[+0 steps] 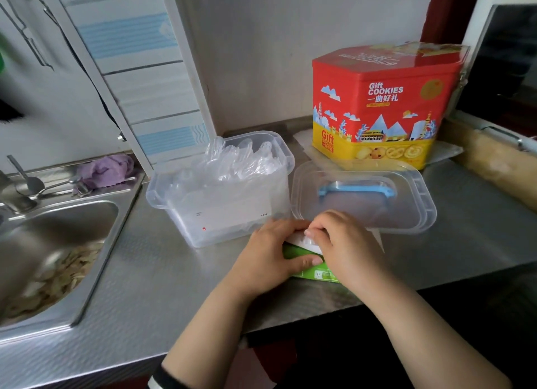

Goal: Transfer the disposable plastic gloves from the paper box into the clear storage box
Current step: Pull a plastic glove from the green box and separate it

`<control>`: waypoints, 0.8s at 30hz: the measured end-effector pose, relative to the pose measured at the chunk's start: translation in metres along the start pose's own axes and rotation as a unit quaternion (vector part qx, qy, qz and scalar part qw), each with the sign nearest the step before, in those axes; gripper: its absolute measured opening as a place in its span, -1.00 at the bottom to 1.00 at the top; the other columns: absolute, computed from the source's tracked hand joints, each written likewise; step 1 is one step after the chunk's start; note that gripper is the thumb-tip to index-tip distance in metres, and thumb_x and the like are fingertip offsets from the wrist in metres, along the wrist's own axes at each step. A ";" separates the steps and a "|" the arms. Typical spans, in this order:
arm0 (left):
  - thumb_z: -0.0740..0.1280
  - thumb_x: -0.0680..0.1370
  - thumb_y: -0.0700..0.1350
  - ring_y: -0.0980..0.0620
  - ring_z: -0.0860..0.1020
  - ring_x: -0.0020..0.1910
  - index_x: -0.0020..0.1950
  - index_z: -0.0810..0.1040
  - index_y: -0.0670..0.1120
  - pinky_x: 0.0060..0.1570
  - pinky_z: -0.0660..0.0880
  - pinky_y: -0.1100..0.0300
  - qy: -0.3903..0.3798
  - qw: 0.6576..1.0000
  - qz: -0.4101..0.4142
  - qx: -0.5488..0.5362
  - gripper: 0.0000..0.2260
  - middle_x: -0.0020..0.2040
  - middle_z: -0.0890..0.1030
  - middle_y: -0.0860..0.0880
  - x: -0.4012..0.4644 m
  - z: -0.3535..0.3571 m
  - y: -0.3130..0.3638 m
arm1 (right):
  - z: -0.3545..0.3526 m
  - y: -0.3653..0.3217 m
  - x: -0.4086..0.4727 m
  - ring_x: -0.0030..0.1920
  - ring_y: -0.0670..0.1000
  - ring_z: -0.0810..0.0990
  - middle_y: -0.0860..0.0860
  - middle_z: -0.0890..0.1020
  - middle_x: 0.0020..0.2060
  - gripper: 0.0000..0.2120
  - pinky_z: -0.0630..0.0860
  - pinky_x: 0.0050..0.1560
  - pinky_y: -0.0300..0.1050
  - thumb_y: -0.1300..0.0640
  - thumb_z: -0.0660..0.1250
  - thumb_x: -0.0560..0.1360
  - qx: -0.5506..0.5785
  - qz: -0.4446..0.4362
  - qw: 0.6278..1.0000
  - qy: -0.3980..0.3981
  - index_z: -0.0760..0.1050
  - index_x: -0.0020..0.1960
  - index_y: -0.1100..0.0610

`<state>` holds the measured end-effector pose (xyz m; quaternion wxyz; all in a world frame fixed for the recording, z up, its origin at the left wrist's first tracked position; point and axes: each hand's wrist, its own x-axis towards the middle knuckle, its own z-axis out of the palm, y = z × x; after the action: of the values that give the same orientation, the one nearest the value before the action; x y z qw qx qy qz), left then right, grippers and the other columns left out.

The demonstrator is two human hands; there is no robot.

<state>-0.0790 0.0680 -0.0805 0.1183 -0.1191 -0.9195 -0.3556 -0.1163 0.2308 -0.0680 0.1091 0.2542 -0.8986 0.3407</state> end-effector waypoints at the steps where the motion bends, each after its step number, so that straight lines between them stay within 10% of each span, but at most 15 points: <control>1: 0.42 0.37 0.27 0.16 0.47 0.14 0.21 0.53 0.15 0.21 0.40 0.03 0.003 1.000 0.000 0.003 -0.55 0.11 0.58 0.21 0.000 0.001 0.000 | 0.002 0.002 -0.001 -0.07 -0.06 0.42 -0.11 0.49 -0.16 -0.88 0.32 -0.16 -0.08 0.06 0.31 0.54 -0.002 -0.001 1.000 0.005 0.52 -0.12 0.09; 8: 0.39 0.35 0.31 0.17 0.45 0.11 0.21 0.56 0.09 0.20 0.39 0.10 0.016 0.999 0.012 0.026 -0.49 0.10 0.57 0.21 0.001 0.003 0.001 | -0.005 0.008 0.000 -0.17 -0.22 0.51 -0.13 0.55 -0.22 -0.83 0.36 -0.11 -0.32 0.15 0.31 0.55 0.252 0.086 0.962 0.053 0.45 -0.18 -0.05; 17: 0.39 0.33 0.29 0.16 0.44 0.08 0.14 0.57 0.07 0.15 0.39 0.15 0.003 1.000 -0.010 0.014 -0.52 0.05 0.58 0.17 0.001 0.003 0.001 | -0.004 0.007 0.002 -0.15 -0.15 0.56 -0.17 0.59 -0.27 -0.73 0.50 -0.06 -0.11 0.15 0.47 0.43 0.186 0.034 0.982 0.011 0.52 -0.30 -0.18; 24: 0.53 0.32 0.17 0.11 0.46 0.08 0.19 0.56 0.00 0.14 0.40 0.20 -0.006 0.999 -0.040 0.001 -0.48 0.03 0.56 0.11 0.002 -0.002 0.004 | -0.024 0.001 0.005 -0.20 -0.15 0.60 -0.11 0.68 -0.30 -0.90 0.50 -0.09 -0.29 0.05 0.46 0.29 0.541 0.139 0.821 0.114 0.65 -0.24 0.06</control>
<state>-0.0798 0.0694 -0.0762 0.0984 -0.0843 -0.9244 -0.3587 -0.1207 0.2451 -0.0486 0.0069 0.1045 -0.5766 0.8103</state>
